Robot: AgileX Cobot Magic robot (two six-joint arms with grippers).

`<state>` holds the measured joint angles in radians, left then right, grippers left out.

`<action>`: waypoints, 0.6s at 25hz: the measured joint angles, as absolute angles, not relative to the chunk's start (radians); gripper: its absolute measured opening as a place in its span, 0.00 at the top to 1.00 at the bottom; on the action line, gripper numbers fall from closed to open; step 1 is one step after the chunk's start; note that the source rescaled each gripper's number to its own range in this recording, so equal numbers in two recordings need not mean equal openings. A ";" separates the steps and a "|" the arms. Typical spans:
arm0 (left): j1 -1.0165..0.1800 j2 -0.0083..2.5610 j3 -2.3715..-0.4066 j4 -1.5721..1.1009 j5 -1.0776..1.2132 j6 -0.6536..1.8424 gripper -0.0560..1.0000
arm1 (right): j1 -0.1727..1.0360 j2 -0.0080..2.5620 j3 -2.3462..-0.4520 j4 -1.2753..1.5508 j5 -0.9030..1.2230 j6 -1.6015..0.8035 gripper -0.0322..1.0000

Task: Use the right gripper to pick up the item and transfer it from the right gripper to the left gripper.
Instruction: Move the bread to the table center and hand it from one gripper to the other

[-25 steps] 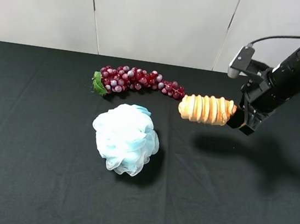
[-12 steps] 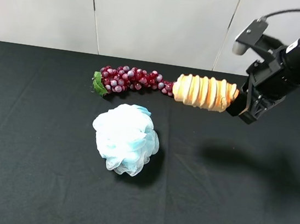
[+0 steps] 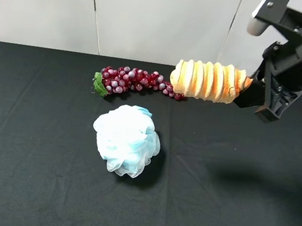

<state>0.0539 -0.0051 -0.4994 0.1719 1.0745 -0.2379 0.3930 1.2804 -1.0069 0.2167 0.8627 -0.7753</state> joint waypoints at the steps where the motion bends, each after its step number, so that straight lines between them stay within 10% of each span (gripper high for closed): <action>1: 0.054 -0.005 -0.499 0.172 1.075 -0.238 0.02 | 0.393 1.269 -1.007 0.215 0.872 -0.768 0.92; 15: 0.054 -0.005 -0.499 0.171 1.073 -0.238 0.02 | 0.393 1.175 -1.007 0.224 0.923 -0.711 0.94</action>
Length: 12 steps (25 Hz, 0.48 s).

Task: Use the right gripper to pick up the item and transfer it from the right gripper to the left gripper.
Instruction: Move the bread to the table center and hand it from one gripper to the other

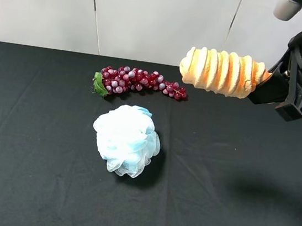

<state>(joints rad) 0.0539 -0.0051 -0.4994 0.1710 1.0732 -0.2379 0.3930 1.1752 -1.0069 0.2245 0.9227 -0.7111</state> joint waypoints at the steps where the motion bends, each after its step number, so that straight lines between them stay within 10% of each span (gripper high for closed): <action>1: 0.054 -0.005 -0.499 0.171 1.073 -0.238 0.02 | 0.393 1.175 -1.007 0.229 0.923 -0.710 0.94; 12: 0.054 -0.005 -0.499 0.171 1.073 -0.238 0.02 | 0.396 1.175 -1.007 0.233 0.922 -0.710 0.94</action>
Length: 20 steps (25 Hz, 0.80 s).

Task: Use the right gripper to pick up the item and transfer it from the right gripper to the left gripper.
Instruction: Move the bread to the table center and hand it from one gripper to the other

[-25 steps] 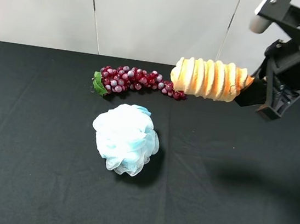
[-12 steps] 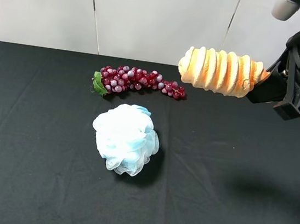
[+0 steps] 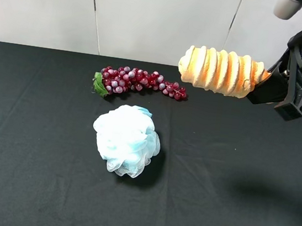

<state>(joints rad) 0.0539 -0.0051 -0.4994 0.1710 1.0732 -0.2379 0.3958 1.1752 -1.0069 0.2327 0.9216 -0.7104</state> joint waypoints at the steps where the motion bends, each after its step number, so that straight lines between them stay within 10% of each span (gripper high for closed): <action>1: 0.054 -0.005 -0.499 0.171 1.073 -0.238 0.02 | 0.406 1.175 -1.007 0.227 0.919 -0.709 0.94; 20: 0.054 0.396 -0.657 -0.272 0.964 -0.042 0.02 | 0.506 1.175 -1.007 0.069 0.882 -0.632 0.96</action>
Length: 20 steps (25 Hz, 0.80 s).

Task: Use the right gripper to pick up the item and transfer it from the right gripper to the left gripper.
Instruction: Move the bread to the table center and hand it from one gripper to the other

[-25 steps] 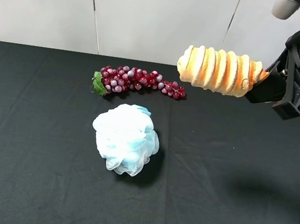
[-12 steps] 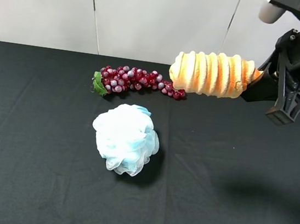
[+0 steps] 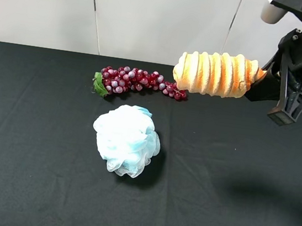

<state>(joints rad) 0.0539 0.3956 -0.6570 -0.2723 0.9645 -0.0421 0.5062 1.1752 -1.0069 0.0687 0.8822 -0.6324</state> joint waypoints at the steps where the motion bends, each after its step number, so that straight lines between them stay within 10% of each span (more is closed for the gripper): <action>1: 0.054 0.434 -0.670 -0.325 0.947 0.000 0.02 | 0.506 1.175 -1.007 0.069 0.881 -0.632 0.96; 20: -0.284 1.140 -0.790 -1.055 0.712 0.580 0.02 | 0.506 1.175 -1.007 0.083 0.843 -0.632 0.97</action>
